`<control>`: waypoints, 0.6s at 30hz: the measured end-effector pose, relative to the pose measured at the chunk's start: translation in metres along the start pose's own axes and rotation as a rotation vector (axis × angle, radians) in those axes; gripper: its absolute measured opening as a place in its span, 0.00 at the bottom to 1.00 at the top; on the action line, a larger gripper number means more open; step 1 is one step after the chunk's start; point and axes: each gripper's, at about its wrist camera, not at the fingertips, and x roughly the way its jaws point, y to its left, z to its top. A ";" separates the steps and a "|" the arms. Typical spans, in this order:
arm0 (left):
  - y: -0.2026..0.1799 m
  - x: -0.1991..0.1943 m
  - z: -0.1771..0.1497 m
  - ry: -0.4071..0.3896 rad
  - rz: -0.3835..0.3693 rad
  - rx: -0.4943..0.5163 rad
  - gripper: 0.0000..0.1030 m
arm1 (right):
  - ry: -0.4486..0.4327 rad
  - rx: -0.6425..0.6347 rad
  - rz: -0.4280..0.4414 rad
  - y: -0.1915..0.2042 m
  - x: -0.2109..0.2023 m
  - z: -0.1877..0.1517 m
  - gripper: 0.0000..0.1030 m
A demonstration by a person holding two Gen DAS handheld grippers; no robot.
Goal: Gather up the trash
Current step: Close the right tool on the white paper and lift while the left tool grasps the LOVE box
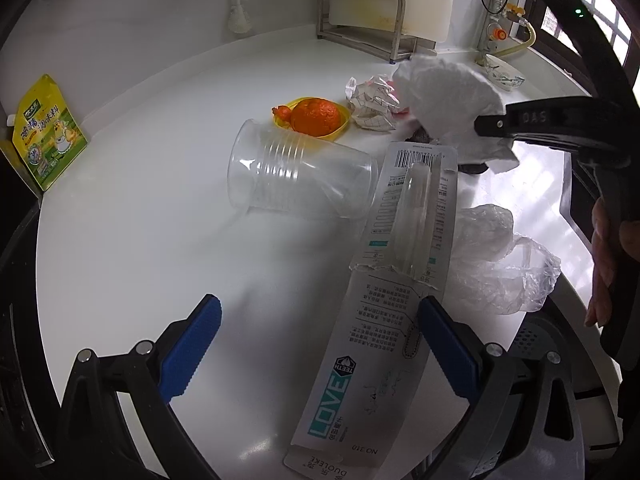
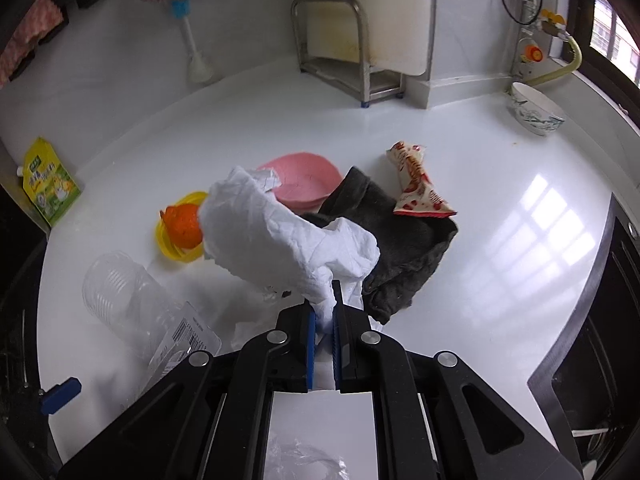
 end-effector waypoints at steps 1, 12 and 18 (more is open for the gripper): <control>-0.001 0.000 0.000 0.001 -0.002 0.002 0.94 | -0.009 0.011 0.003 -0.004 -0.006 0.000 0.06; -0.020 0.013 -0.004 0.012 0.004 0.037 0.94 | -0.016 0.089 0.011 -0.034 -0.039 -0.027 0.06; -0.017 0.024 -0.006 0.026 0.011 0.023 0.91 | -0.016 0.098 0.018 -0.038 -0.053 -0.040 0.06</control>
